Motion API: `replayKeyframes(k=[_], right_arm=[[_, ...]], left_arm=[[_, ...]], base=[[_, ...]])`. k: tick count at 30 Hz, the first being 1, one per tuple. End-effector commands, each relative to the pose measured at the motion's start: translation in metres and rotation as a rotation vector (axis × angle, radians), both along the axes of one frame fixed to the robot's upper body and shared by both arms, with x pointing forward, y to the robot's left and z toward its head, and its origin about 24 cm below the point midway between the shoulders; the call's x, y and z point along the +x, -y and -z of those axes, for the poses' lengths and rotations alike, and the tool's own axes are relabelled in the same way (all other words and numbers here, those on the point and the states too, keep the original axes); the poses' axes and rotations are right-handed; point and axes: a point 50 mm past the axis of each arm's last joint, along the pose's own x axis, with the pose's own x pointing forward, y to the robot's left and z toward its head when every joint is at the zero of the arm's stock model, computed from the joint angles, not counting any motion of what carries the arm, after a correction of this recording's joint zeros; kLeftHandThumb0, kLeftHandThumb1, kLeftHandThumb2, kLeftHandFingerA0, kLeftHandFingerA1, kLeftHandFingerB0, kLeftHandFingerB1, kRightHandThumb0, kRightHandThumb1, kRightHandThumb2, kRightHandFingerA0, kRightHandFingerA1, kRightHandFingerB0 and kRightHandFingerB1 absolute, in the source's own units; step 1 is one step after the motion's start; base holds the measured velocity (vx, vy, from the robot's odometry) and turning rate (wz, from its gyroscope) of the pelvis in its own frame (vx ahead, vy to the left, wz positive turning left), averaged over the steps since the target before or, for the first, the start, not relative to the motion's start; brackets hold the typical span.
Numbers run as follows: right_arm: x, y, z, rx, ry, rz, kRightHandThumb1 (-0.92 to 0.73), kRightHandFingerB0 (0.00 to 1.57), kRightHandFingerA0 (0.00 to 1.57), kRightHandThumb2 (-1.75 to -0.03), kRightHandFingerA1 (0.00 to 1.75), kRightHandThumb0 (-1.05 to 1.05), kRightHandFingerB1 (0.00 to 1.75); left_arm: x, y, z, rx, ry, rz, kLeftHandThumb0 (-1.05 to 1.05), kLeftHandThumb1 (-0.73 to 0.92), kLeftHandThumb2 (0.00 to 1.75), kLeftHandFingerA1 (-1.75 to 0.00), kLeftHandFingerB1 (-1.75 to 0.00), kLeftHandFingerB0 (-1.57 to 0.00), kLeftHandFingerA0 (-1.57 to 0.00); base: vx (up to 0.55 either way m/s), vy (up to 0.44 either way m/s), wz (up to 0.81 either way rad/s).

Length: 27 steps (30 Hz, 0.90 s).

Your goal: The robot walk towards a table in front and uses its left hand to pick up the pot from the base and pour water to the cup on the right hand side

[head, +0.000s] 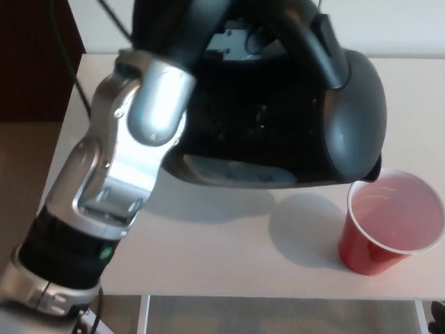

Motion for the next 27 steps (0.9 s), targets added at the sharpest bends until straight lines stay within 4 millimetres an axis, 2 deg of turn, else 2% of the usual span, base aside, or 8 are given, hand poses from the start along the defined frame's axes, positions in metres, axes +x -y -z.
replayKeyframes(k=[1,9,10,11,15,16,18,27], right_arm=[[0.002,0.008,-0.005,-0.009,0.022,0.002,-0.59,0.48,0.42,-0.70,0.66,-0.26,0.65],[0.005,0.006,-0.007,-0.002,0.034,0.020,-0.61,0.48,0.43,-0.69,0.69,-0.27,0.72],[0.006,0.006,-0.007,-0.002,0.038,0.014,-0.61,0.49,0.43,-0.70,0.70,-0.27,0.72],[0.007,0.005,-0.008,-0.004,0.038,0.003,-0.63,0.48,0.42,-0.69,0.67,-0.27,0.68],[0.010,0.004,-0.009,-0.008,0.046,-0.016,-0.61,0.46,0.40,-0.71,0.64,-0.26,0.66],[0.013,0.004,-0.010,-0.005,0.052,-0.012,-0.61,0.48,0.45,-0.72,0.74,-0.26,0.70],[0.019,0.004,-0.014,-0.007,0.063,-0.005,-0.63,0.46,0.47,-0.70,0.74,-0.25,0.68],[0.020,0.005,-0.014,-0.015,0.055,-0.017,-0.69,0.46,0.46,-0.68,0.67,-0.27,0.64]], left_arm=[[-0.012,0.021,-0.023,0.165,0.311,0.030,-0.26,0.57,0.56,-1.75,-1.75,-0.64,-0.86],[-0.020,0.041,-0.016,0.320,0.481,0.094,-0.29,0.54,0.56,-1.75,-1.54,-0.80,-0.95],[-0.021,0.042,-0.015,0.318,0.484,0.106,-0.36,0.36,0.80,-1.42,-1.31,-1.04,-1.23],[-0.022,0.044,-0.013,0.328,0.498,0.110,-0.31,0.57,0.58,-1.75,-1.63,-0.77,-0.96],[-0.022,0.047,-0.011,0.347,0.563,0.113,-0.29,0.54,0.61,-1.75,-1.53,-0.82,-0.98],[-0.022,0.048,-0.011,0.357,0.581,0.116,-0.31,0.48,0.60,-1.71,-0.83,-1.01,-1.07],[-0.022,0.051,-0.012,0.402,0.635,0.118,-0.28,0.34,0.83,-1.36,-0.84,-0.94,-1.31],[-0.024,0.055,-0.012,0.434,0.678,0.131,-0.38,0.44,0.62,-1.46,-0.65,-0.95,-1.17]], base=[[0.00,0.000,0.00],[0.00,0.000,0.00],[0.00,0.000,0.00],[0.00,0.000,0.00],[0.00,0.000,0.00],[0.00,0.000,0.00],[0.00,0.000,0.00],[0.00,0.000,0.00]])
